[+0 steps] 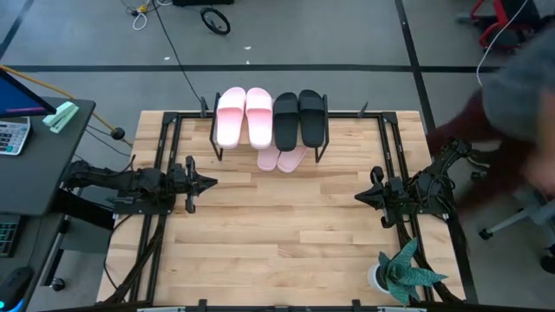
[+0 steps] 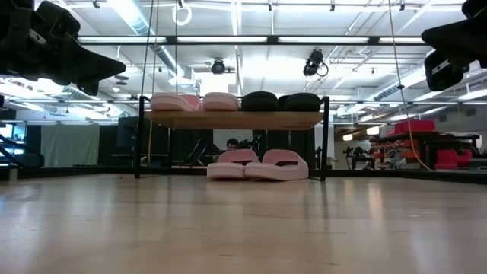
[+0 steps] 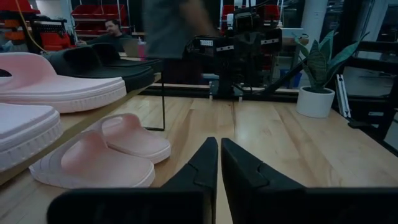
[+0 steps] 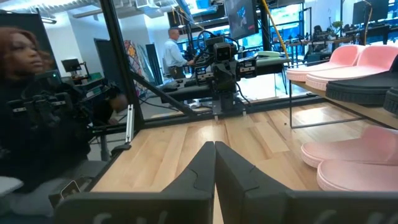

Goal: Pick and place slides into the shelf
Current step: Return to Home Position

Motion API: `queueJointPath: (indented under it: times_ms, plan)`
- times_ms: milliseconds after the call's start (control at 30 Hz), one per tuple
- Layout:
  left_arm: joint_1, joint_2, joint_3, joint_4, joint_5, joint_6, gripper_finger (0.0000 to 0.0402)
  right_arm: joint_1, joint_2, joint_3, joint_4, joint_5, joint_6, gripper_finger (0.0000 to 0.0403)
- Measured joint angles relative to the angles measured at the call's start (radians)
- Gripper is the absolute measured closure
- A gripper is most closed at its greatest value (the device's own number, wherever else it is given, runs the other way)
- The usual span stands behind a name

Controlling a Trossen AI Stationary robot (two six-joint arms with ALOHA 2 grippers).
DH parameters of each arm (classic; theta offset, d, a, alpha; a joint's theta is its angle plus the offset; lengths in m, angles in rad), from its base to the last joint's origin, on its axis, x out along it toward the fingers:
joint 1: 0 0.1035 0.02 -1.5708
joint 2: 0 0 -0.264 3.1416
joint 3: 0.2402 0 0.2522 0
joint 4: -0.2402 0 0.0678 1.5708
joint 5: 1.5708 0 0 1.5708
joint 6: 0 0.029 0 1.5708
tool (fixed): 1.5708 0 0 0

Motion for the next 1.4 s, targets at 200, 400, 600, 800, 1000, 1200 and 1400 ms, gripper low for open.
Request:
queueJointPath:
  times_ms: [200,400,600,800,1000,1200,1400]
  plan:
    - [0.000,0.014,-0.001,0.013,0.000,0.000,0.0374,0.000,0.000,0.000,0.000,0.000,0.000,0.0389]
    - [0.000,0.013,-0.001,0.025,-0.003,0.000,0.0365,0.000,0.000,0.000,-0.001,0.000,0.000,0.0389]
    - [0.000,0.013,-0.001,0.033,-0.003,0.001,0.0364,0.000,0.000,0.000,-0.006,0.000,0.000,0.0389]
    - [0.000,0.013,-0.001,0.039,-0.002,0.000,0.0374,0.000,0.000,0.000,-0.006,0.000,0.000,0.0389]
    - [0.000,0.013,-0.001,0.040,-0.001,0.000,0.0378,0.000,0.000,0.000,-0.006,0.000,0.000,0.0389]
    - [0.000,0.013,-0.001,0.041,0.000,0.001,0.0368,0.000,0.000,0.000,-0.006,0.000,0.000,0.0389]
    - [0.000,0.013,-0.001,0.042,0.000,0.000,0.0363,0.000,0.000,0.000,-0.006,0.000,0.000,0.0389]
